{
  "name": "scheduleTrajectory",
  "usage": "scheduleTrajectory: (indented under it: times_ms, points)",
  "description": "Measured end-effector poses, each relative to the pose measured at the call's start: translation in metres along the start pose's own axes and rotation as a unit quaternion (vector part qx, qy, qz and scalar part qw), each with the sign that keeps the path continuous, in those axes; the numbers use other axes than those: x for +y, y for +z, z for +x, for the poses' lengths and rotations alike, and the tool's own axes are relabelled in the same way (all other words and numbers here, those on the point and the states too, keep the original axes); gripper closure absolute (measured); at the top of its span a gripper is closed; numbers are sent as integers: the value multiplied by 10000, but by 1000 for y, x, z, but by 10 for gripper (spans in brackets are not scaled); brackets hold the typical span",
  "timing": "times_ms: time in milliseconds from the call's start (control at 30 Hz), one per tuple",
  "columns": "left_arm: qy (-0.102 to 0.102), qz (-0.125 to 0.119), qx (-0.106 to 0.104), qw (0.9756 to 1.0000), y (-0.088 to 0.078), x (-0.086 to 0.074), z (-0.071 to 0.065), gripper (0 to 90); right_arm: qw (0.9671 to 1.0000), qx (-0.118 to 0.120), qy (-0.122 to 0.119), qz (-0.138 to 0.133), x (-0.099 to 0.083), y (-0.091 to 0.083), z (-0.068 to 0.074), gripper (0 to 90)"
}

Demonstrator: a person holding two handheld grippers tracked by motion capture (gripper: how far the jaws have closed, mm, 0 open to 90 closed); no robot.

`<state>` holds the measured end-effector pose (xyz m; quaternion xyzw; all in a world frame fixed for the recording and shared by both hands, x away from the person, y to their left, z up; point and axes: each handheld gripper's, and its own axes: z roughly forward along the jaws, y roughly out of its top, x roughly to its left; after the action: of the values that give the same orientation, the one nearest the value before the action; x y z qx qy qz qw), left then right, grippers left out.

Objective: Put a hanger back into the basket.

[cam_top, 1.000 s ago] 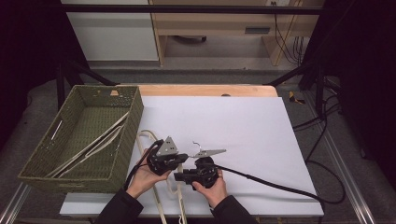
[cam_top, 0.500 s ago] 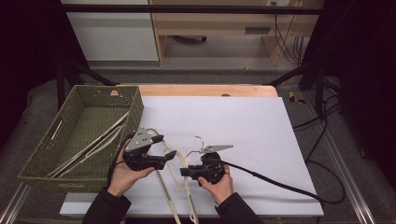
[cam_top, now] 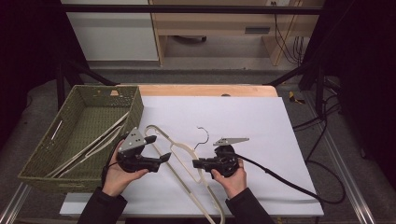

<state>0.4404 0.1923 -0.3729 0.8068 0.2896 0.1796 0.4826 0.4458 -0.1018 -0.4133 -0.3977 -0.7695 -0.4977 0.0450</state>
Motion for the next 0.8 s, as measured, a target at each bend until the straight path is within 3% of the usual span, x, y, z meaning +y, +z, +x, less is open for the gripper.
scheduleTrajectory:
  times_ms: [67, 200, 233, 300, 500, 567, 633, 800]
  points:
    - [13, 1, -8, 10000, 0, 0, 0, 195, 10000, 28, 5, 6, 1, -2, 0, 857]
    - [62, 34, -111, 9999, -1, 2, -3, 196, 9990, 190, -398, 32, 6, -18, 3, 865]
    - [62, 34, -111, 9999, -1, 2, -3, 196, 9990, 190, -398, 32, 6, -18, 3, 865]
    - [132, 82, -197, 9997, 1, 3, -6, 198, 9973, 244, -688, 75, 8, -25, 4, 866]
    - [289, 249, -399, 9985, 8, 3, -14, 222, 9935, 460, -1015, 234, 8, -28, 8, 865]
    - [423, 438, -564, 9966, 14, 2, -18, 252, 9905, 540, -1218, 347, 7, -28, 12, 865]
    - [450, 457, -587, 9962, 16, 1, -19, 288, 9884, 591, -1337, 406, 7, -27, 14, 865]
    - [653, 647, -854, 9921, 24, 0, -26, 377, 9852, 685, -1475, 550, 6, -23, 19, 865]
